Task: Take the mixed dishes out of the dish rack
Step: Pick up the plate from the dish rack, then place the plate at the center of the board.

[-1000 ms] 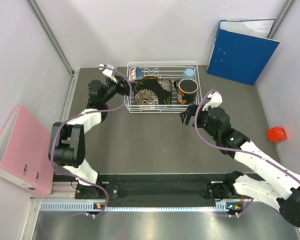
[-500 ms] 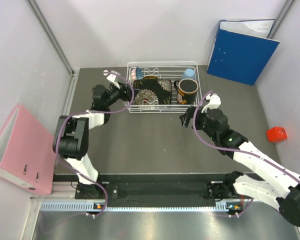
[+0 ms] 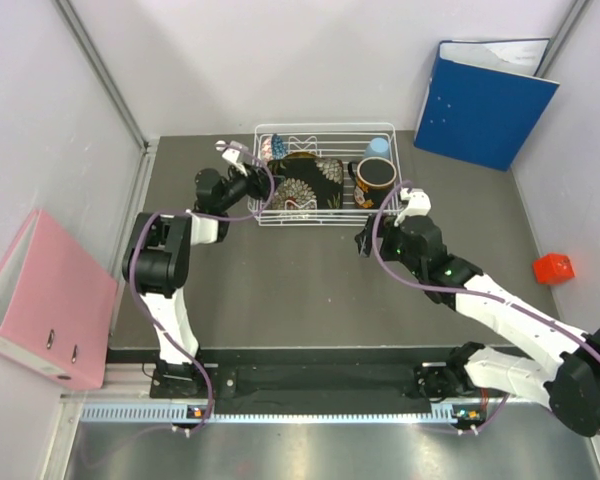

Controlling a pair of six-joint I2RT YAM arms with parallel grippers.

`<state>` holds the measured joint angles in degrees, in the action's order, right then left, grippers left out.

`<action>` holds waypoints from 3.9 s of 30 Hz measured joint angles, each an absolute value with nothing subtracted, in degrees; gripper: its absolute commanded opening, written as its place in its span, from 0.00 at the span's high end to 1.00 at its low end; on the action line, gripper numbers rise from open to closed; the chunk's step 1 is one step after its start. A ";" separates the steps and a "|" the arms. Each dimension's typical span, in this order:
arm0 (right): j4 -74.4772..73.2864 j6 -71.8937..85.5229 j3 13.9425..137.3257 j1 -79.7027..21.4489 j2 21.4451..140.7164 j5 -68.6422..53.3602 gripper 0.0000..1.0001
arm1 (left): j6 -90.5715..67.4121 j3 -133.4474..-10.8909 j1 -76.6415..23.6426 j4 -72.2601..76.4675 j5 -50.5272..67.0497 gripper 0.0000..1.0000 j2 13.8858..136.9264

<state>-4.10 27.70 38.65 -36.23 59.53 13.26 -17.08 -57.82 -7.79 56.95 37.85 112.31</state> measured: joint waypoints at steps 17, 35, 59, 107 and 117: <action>-2.74 28.27 38.68 -36.23 62.37 12.71 0.00 | -8.60 -57.87 -13.28 50.83 36.47 0.84 111.20; -2.74 28.75 38.63 -36.23 58.98 12.53 0.00 | -5.98 -58.15 -12.53 44.23 41.19 1.00 108.47; -2.74 28.77 38.61 -36.23 58.28 12.51 0.00 | -9.52 -67.07 -7.29 34.81 45.52 1.00 101.49; -30.06 29.23 75.90 -29.80 62.59 -3.40 0.00 | -46.28 -67.29 -19.16 -15.55 46.81 1.00 72.42; -28.25 29.08 75.72 -29.80 70.08 -12.64 0.29 | -46.30 -66.57 -19.49 -15.20 46.92 1.00 72.75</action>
